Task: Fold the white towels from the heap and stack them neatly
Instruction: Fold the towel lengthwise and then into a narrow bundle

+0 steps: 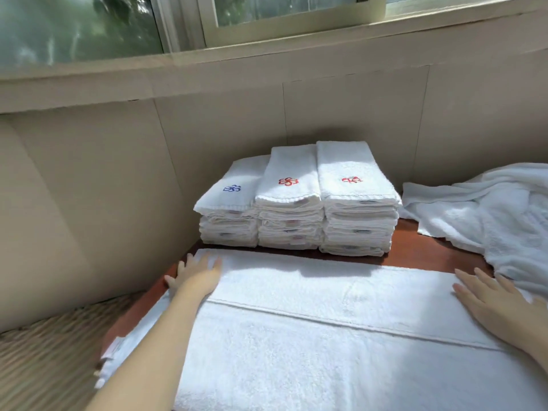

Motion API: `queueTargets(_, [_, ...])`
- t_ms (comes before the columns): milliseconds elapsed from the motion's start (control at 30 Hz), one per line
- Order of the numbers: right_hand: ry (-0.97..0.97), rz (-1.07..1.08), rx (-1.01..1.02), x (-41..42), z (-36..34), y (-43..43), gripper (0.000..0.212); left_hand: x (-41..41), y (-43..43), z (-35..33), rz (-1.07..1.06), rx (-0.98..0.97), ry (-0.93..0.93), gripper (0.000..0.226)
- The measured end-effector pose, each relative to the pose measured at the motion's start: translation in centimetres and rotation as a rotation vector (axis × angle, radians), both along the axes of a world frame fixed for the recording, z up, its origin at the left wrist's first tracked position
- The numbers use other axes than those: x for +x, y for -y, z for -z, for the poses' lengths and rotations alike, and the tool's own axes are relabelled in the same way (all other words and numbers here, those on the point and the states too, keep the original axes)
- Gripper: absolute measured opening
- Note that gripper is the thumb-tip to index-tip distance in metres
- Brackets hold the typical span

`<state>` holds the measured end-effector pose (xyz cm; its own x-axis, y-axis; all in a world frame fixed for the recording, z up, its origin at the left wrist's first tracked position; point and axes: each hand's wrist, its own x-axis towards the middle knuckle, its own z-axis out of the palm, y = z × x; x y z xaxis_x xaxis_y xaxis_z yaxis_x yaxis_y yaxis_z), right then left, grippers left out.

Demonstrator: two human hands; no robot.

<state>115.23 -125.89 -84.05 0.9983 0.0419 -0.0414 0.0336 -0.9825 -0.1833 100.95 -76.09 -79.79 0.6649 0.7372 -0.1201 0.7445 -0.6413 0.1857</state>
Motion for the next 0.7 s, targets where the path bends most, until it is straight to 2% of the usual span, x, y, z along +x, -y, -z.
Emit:
queueTargets(133, [0.234, 0.030, 0.084, 1.2, 0.8, -0.2, 0.040, -3.3, -3.8, 0.0, 0.003, -0.037, -0.016, 0.058])
queueTargets(200, [0.430, 0.005, 0.087, 0.0, 0.2, -0.9, 0.036, -5.0, -3.1, -0.1, 0.082, 0.063, -0.010, 0.057])
queueTargets(267, [0.579, -0.047, 0.057, -2.5, -1.0, -1.9, 0.035, -7.2, -1.1, 0.2, 0.290, 0.203, 0.077, 0.053])
queueTargets(333, [0.668, -0.164, 0.022, -6.2, -2.6, -4.0, 0.024, -10.1, 1.5, 0.9, 0.602, 0.186, 0.214, 0.052])
queueTargets(400, [0.624, -0.369, 0.097, -10.3, -3.7, -7.3, 0.016, -13.4, 4.0, 1.4, 0.855, 0.087, 0.258, 0.055])
queueTargets(467, [0.474, -0.683, 0.166, -15.1, -4.0, -10.9, 0.004, -16.2, 5.3, 1.9, 1.032, 0.180, 0.283, 0.058])
queueTargets(567, [0.298, -1.001, 0.110, -21.6, -3.9, -14.9, 0.036, -18.3, 5.5, 1.5, 1.206, 0.409, 0.308, 0.059])
queueTargets(633, [0.333, -1.084, -0.058, -24.1, -3.6, -15.9, 0.063, -18.6, 4.8, 1.1, 1.230, 0.459, 0.406, 0.050])
queueTargets(667, [0.357, -1.095, -0.106, -24.8, -3.7, -16.1, 0.070, -18.7, 4.4, 0.9, 1.212, 0.465, 0.456, 0.044])
queueTargets(700, [0.378, -1.100, -0.120, -25.0, -3.8, -16.1, 0.066, -18.8, 4.1, 0.4, 1.176, 0.474, 0.490, 0.038])
